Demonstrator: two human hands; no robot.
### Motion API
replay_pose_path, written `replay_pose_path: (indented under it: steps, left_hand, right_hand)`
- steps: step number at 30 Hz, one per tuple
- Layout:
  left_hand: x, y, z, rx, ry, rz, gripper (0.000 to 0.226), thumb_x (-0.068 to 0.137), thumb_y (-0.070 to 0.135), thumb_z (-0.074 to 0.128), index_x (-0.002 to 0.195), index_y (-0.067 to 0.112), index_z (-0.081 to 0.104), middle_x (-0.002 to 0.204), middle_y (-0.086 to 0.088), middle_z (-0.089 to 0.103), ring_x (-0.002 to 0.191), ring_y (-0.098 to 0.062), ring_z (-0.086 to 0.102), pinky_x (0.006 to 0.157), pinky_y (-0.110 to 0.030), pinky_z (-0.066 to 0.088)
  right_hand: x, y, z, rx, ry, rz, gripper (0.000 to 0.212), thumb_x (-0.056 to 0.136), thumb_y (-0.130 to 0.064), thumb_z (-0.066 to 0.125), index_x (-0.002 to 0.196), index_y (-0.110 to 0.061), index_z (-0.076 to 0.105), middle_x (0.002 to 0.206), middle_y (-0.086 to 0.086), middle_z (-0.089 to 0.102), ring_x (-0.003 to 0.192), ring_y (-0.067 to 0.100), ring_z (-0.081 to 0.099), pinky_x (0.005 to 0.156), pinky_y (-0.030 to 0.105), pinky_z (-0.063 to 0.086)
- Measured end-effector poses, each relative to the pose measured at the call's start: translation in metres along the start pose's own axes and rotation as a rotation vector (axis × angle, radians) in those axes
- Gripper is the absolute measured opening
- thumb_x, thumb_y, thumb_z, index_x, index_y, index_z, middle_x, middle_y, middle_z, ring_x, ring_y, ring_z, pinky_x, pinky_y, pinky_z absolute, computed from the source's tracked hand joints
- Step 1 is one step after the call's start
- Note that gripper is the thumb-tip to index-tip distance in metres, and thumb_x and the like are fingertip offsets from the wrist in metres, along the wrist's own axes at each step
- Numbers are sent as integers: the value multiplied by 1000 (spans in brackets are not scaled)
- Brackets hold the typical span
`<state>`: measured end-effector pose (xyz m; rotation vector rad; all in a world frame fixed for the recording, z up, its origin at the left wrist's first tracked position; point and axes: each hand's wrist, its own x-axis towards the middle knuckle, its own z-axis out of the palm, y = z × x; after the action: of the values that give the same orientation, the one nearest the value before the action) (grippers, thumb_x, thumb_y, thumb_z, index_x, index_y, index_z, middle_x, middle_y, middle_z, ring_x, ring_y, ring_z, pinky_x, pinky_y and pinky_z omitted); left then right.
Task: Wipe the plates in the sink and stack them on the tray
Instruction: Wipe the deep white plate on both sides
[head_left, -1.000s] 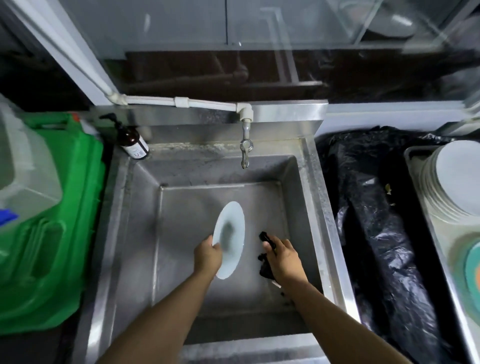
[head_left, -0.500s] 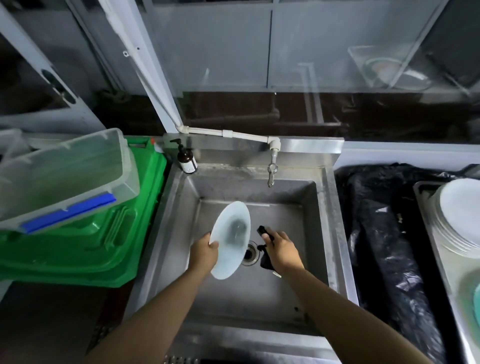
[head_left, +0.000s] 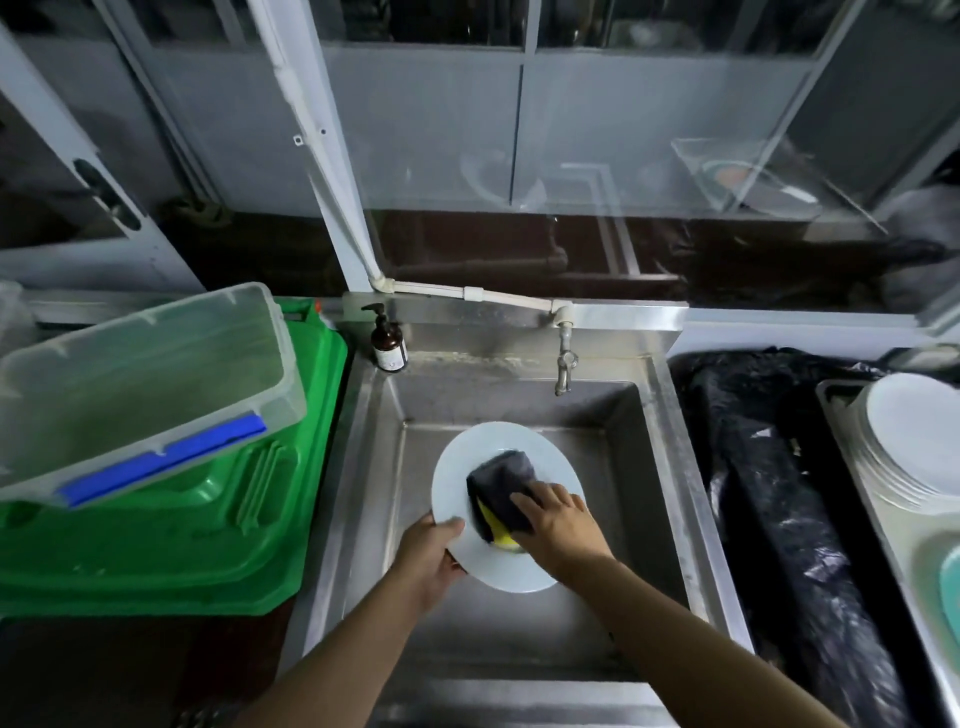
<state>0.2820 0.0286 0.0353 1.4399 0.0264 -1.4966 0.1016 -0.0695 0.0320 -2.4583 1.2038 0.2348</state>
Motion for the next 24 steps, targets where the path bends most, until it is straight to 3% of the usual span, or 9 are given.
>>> replay_pose_path:
  steps: [3, 6, 11, 13, 15, 18, 21, 24]
  left_hand:
    - [-3, 6, -8, 17, 0, -22, 28, 101, 3, 54, 127, 11, 63, 112, -18, 74, 97, -38, 70, 68, -42, 60]
    - [-6, 10, -18, 58, -11, -33, 28, 101, 4, 55, 126, 12, 64, 111, -16, 74, 97, -36, 69, 67, -41, 60]
    - [-8, 9, -27, 93, -3, -30, 26, 99, 3, 57, 122, 11, 66, 107, -16, 75, 97, -37, 68, 67, -41, 58]
    - [-9, 9, -28, 90, -2, -33, 24, 99, 3, 56, 119, 12, 66, 108, -17, 75, 96, -37, 68, 66, -41, 59]
    - [-10, 11, -28, 103, 0, -33, 24, 99, 3, 57, 118, 13, 66, 110, -18, 74, 99, -38, 69, 66, -42, 59]
    - [-10, 14, -30, 176, -14, -25, 24, 98, 4, 59, 120, 11, 67, 111, -17, 75, 103, -40, 68, 71, -45, 60]
    - [-15, 12, -30, 246, -43, -9, 26, 98, 6, 61, 123, 10, 68, 109, -14, 77, 105, -39, 69, 79, -49, 60]
    - [-22, 8, -27, 225, -83, -30, 24, 97, 6, 62, 120, 10, 68, 109, -13, 77, 104, -38, 70, 72, -43, 61]
  right_hand:
    - [-2, -4, 1, 104, 55, 86, 57, 91, -49, 58, 144, -28, 49, 148, 0, 45, 131, 29, 44, 109, 41, 35]
    - [-3, -7, 0, 183, 147, 177, 56, 91, -49, 57, 142, -28, 50, 140, 0, 55, 125, 28, 51, 103, 41, 42]
    - [-9, -9, -5, 173, -146, 240, 82, 84, -64, 60, 153, -32, 27, 146, 3, 45, 129, 29, 47, 105, 42, 41]
    - [-16, -13, -2, 65, -150, 180, 88, 82, -68, 59, 154, -33, 23, 152, 1, 38, 135, 30, 39, 110, 45, 35]
    - [-18, -16, -1, 41, -19, 141, 72, 89, -60, 56, 151, -32, 33, 154, -3, 37, 137, 27, 37, 110, 42, 32]
    - [-4, -22, -8, 83, 184, 22, 46, 97, -33, 54, 143, -27, 52, 152, -8, 45, 137, 24, 42, 107, 38, 32]
    - [11, -28, -12, 45, 86, -99, 49, 97, -27, 54, 145, -26, 50, 151, -7, 47, 137, 25, 42, 108, 40, 32]
    - [16, -30, -10, -39, -23, -70, 48, 97, -33, 51, 145, -32, 45, 149, -7, 46, 132, 26, 39, 107, 38, 28]
